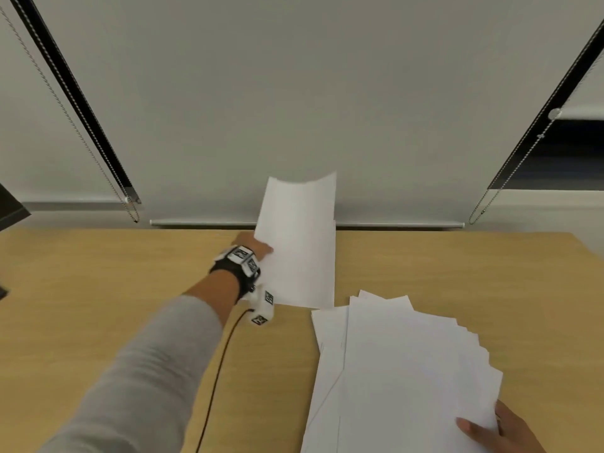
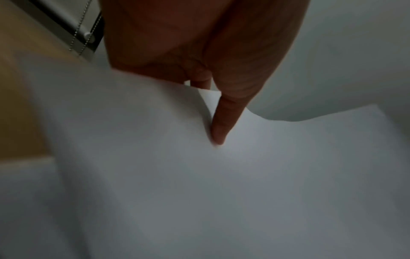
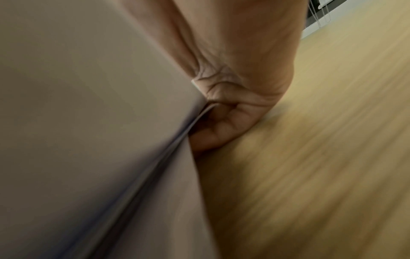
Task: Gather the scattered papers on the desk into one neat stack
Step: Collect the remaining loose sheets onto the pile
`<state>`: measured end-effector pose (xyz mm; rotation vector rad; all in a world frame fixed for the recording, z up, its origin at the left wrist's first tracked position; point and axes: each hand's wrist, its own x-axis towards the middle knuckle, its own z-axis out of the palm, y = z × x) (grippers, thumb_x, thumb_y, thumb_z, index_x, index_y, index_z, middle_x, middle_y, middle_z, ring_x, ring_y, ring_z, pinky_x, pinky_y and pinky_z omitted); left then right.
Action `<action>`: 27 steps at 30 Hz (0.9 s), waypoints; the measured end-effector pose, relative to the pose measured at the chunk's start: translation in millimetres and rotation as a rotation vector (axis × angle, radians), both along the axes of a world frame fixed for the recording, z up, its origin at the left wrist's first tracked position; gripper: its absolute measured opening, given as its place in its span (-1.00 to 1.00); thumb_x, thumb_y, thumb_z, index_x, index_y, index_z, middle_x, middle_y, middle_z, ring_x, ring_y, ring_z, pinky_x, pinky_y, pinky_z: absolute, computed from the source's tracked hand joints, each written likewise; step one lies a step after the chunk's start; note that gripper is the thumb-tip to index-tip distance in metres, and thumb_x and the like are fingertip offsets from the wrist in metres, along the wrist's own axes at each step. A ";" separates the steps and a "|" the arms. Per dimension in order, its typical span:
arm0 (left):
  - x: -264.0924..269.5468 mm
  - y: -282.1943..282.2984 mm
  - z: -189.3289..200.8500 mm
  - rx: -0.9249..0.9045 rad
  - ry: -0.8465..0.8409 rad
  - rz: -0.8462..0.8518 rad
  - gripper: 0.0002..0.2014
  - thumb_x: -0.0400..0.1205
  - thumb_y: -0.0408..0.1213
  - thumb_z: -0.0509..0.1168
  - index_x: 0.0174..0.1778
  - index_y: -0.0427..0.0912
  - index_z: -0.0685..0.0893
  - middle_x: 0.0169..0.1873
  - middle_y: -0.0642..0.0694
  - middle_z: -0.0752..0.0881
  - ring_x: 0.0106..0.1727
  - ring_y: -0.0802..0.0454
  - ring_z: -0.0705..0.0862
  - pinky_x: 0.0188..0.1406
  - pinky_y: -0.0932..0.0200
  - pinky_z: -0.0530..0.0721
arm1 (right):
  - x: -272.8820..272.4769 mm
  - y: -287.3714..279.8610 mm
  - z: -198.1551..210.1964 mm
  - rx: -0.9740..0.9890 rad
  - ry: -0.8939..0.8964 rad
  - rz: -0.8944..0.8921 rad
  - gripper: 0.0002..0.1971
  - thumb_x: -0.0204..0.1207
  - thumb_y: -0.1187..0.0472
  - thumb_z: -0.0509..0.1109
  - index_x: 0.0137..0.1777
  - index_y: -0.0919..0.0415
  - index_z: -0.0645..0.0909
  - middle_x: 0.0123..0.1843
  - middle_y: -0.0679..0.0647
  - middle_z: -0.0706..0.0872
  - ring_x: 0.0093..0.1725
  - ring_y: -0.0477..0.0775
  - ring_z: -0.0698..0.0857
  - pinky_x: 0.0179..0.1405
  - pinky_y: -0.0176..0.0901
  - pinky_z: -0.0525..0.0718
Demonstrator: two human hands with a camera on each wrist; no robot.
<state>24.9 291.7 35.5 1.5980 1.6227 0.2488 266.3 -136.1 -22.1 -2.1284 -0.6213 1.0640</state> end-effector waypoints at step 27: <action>-22.6 -101.5 161.8 -0.226 -1.047 -0.058 -0.76 0.66 -0.33 0.26 0.25 -0.15 0.62 -0.08 -0.04 0.88 0.01 0.04 0.85 -0.20 0.06 0.81 | -18.9 -8.1 -5.5 0.167 0.050 -0.239 -0.61 0.45 0.27 0.53 0.26 0.15 0.57 0.10 0.07 0.73 0.02 0.05 0.74 -0.10 -0.17 0.69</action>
